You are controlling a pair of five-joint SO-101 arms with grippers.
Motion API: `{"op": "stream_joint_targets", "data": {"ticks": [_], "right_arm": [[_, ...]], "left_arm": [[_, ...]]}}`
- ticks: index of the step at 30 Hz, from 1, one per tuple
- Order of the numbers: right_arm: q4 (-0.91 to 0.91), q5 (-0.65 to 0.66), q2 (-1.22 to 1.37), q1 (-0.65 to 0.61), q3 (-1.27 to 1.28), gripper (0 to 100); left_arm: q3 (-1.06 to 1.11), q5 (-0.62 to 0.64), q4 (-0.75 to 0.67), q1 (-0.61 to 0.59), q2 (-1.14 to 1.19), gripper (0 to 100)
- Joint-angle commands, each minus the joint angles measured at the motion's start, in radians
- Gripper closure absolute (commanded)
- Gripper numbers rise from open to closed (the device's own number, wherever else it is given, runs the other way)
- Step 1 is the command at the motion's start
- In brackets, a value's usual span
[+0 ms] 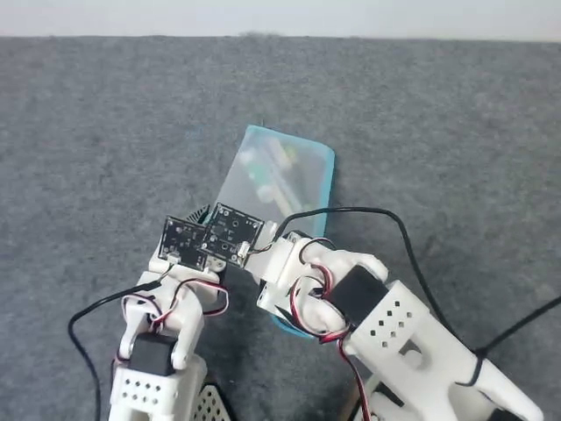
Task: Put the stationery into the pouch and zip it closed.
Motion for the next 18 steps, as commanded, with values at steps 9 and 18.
{"op": "stream_joint_targets", "data": {"ticks": [9, 18], "right_arm": [[-0.074, 0.068, -0.051, 0.173, 0.032, 78.2], [-0.171, 0.121, -0.170, 0.213, 0.216, 78.3]], "left_arm": [[-0.070, 0.011, 0.006, -0.015, -0.002, 99], [-0.070, 0.011, 0.006, -0.015, -0.002, 99]]}}
